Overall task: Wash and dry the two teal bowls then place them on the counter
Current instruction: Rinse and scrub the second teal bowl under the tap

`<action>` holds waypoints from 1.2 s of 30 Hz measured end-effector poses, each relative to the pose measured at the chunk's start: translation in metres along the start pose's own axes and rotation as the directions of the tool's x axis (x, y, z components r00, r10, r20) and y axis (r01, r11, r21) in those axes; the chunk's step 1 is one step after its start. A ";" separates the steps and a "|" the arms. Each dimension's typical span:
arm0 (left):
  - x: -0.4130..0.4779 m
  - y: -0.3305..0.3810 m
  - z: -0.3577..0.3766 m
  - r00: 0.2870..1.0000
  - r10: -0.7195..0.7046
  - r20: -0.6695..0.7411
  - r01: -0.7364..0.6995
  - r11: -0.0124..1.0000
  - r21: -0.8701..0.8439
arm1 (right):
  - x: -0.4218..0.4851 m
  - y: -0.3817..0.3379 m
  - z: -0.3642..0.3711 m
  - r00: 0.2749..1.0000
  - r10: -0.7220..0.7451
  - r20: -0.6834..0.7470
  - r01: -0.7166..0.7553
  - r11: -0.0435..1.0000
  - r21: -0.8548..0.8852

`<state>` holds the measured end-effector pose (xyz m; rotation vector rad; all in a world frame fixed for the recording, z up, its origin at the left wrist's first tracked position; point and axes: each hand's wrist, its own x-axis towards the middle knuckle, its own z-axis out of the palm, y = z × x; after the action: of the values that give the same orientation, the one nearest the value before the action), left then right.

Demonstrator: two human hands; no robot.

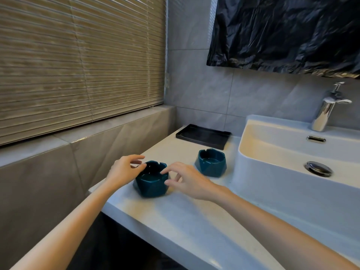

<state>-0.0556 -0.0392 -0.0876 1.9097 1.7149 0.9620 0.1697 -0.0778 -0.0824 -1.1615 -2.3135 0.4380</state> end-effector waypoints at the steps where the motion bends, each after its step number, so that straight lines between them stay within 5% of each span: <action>1: 0.000 0.005 0.000 1.000 0.014 -0.004 -0.014 1.000 -0.002 | -0.003 0.007 -0.008 0.999 0.022 -0.042 -0.023 0.999 -0.036; 7: 0.014 0.048 0.016 0.992 0.119 -0.033 -0.119 0.993 -0.006 | -0.030 0.057 -0.048 0.911 0.356 -0.209 -0.407 0.855 -0.320; 11: 0.027 0.082 0.043 0.989 0.144 0.027 -0.143 0.989 -0.048 | -0.027 0.062 -0.039 0.893 0.388 -0.228 -0.450 0.781 -0.432; 17: 0.041 0.099 0.078 0.981 0.076 0.178 -0.042 0.982 -0.185 | -0.010 0.068 -0.036 0.872 0.448 -0.199 -0.490 0.789 -0.371; 23: 0.044 0.106 0.084 0.942 -0.011 0.336 0.126 0.939 -0.321 | -0.012 0.060 -0.031 0.905 0.363 -0.223 -0.418 0.855 -0.305; 29: 0.036 0.115 0.064 0.879 -0.134 0.458 0.407 0.713 -0.571 | -0.009 0.026 -0.050 0.944 0.196 -0.264 -0.271 0.919 -0.287; 36: 0.036 0.164 0.043 0.908 -0.031 0.418 0.360 0.569 -0.739 | -0.018 0.008 -0.105 0.945 0.016 -0.326 -0.118 0.947 -0.297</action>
<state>0.0901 -0.0256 0.0043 1.1349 0.9554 0.9775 0.2444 -0.0821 -0.0055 -1.3512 -2.1069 -0.1013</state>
